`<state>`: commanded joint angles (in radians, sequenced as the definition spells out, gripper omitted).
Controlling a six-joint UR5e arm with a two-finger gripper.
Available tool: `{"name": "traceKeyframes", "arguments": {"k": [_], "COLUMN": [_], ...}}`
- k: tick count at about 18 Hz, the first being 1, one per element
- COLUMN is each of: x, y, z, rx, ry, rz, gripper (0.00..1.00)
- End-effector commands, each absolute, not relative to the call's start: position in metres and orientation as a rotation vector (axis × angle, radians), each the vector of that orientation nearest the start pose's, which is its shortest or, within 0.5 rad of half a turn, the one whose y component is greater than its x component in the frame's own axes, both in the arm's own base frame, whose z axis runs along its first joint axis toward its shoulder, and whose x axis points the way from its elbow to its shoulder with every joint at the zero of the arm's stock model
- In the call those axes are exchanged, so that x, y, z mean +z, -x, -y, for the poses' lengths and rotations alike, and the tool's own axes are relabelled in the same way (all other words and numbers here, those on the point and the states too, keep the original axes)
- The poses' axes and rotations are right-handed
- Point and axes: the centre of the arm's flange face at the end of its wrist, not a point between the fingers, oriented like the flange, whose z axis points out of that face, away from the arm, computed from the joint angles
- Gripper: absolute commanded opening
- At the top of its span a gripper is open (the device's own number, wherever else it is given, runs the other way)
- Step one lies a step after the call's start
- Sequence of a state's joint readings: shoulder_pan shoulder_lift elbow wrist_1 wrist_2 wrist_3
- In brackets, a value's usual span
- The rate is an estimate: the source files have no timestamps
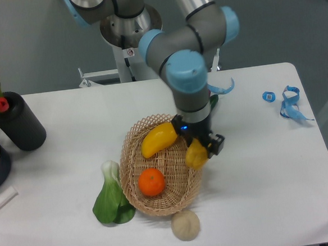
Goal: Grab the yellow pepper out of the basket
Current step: 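Lift the gripped yellow pepper up out of the basket, then carry the held pepper away from the basket toward the blue tape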
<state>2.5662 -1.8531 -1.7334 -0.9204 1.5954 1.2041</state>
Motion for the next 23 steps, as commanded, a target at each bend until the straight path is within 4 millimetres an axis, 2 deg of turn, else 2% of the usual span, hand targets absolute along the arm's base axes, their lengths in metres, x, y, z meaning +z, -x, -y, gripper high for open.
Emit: {"name": "traceKeyframes", "arguments": {"k": [5,12,16,18,20,23], "x": [0.332,0.33,0.329,0.336,0.331,0.331], "y": [0.467,0.511,0.543,0.547,0.548,0.56], "z": [-0.394,-0.348,-0.355,-0.355,-0.356,-0.356], "rx": [0.273,0.283,0.315,0.335,0.325,0.35], "ry": [2.989,2.997,3.004,2.999,3.011,3.026], "rz": [-0.181,-0.037,-0.028,-0.021,-0.029,-0.084], "gripper": [0.44,0.4,0.41,0.42,0.42,0.41]}}
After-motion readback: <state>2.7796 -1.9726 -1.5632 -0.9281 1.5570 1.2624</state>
